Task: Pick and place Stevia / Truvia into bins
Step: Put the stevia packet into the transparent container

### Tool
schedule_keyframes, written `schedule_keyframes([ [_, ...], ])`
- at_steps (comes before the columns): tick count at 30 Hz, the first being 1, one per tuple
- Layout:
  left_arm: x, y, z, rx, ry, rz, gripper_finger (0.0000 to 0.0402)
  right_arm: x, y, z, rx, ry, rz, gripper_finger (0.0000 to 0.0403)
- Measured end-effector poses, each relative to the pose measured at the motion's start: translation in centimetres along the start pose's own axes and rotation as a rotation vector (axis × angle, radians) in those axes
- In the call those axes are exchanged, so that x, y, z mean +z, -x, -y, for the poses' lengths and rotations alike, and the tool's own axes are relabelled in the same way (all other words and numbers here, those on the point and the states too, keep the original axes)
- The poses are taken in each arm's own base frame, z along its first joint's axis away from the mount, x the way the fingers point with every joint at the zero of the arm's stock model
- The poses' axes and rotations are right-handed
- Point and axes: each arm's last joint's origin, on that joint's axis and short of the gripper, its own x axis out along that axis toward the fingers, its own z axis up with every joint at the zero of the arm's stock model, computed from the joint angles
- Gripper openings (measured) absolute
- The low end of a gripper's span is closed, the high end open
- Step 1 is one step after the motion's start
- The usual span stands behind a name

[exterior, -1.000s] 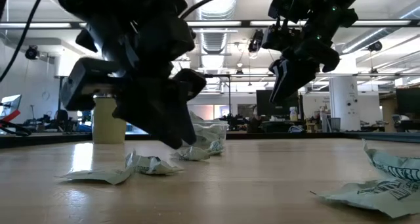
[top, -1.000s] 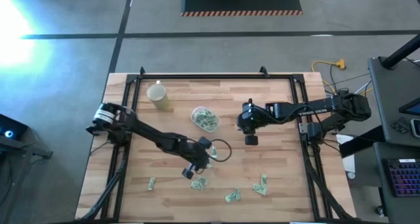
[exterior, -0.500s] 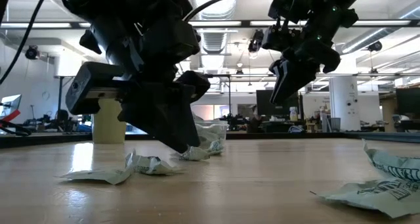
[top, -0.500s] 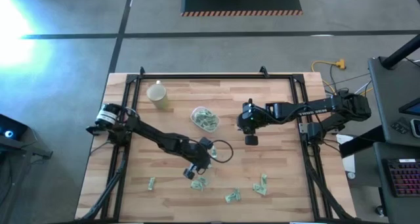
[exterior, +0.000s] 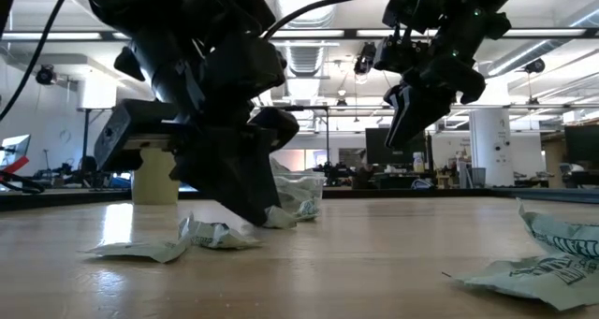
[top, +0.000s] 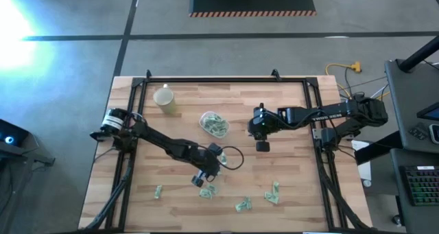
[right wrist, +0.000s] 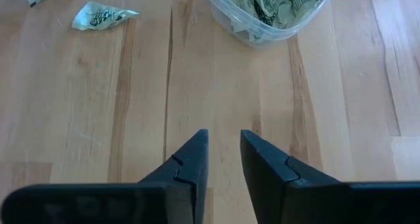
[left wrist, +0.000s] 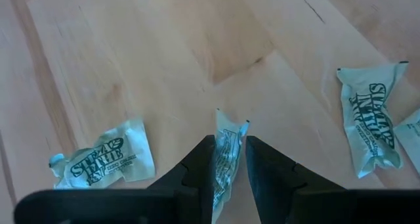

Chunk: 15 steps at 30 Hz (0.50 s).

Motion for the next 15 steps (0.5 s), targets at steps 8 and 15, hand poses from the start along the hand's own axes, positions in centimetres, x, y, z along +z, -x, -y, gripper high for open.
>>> schedule_keyframes([
  [8,-0.02,0.00,-0.06,0.003,0.001,-0.001,0.0052,0.00,0.00,0.00,0.000,0.000,0.000,0.0069],
  [15,0.00,0.01,-0.08,0.004,0.001,0.000,0.0004,0.00,0.00,0.00,0.000,0.001,0.000,0.0068],
])
